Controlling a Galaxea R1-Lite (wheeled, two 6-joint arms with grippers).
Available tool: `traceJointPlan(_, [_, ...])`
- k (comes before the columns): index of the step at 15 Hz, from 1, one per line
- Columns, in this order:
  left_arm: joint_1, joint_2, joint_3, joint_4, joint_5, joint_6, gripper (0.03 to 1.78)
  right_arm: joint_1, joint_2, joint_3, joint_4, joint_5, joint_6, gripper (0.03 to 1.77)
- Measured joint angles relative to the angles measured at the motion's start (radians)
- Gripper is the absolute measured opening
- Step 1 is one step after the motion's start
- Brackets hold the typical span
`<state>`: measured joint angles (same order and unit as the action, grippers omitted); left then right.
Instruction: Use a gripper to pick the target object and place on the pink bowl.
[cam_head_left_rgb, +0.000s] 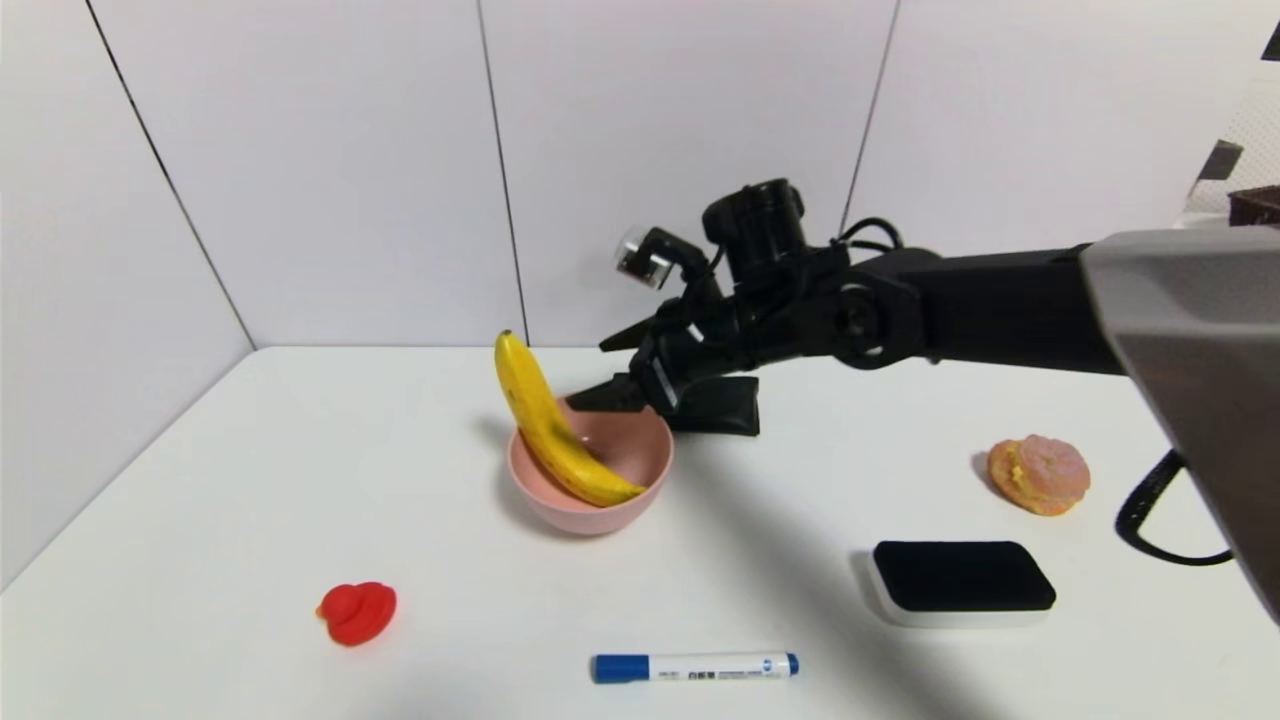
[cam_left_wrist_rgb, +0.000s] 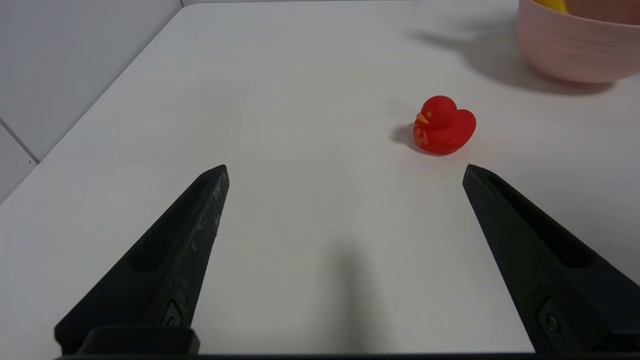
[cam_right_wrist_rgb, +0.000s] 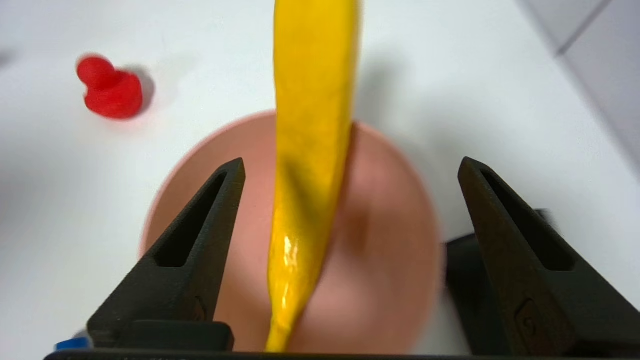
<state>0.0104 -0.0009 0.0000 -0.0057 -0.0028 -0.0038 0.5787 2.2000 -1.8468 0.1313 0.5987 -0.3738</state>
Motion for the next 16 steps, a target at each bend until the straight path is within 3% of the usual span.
traceJointPlan(3, [0.000,0.000,0.000,0.000,0.000,0.000,1.69,-0.064,-0.128,0.003,0.064,-0.005,0.081,1.56])
traceJointPlan(5, [0.000,0.000,0.000,0.000,0.000,0.000,1.69,-0.124,-0.237,0.023,0.174,-0.011,0.151,1.60])
traceJointPlan(7, [0.000,0.000,0.000,0.000,0.000,0.000,1.69,-0.200,-0.356,0.091,0.319,-0.053,0.184,1.62])
traceJointPlan(9, [0.000,0.000,0.000,0.000,0.000,0.000,1.69,-0.267,-0.477,0.224,0.420,-0.132,0.194,1.64])
traceJointPlan(12, [0.000,0.000,0.000,0.000,0.000,0.000,1.69,-0.372,-0.694,0.469,0.443,-0.293,0.216,1.66])
traceJointPlan(14, [0.000,0.000,0.000,0.000,0.000,0.000,1.69,-0.438,-0.879,0.681,0.375,-0.393,0.245,1.67])
traceJointPlan(16, [0.000,0.000,0.000,0.000,0.001,0.000,1.69,-0.483,-1.077,0.921,0.244,-0.449,0.292,1.68])
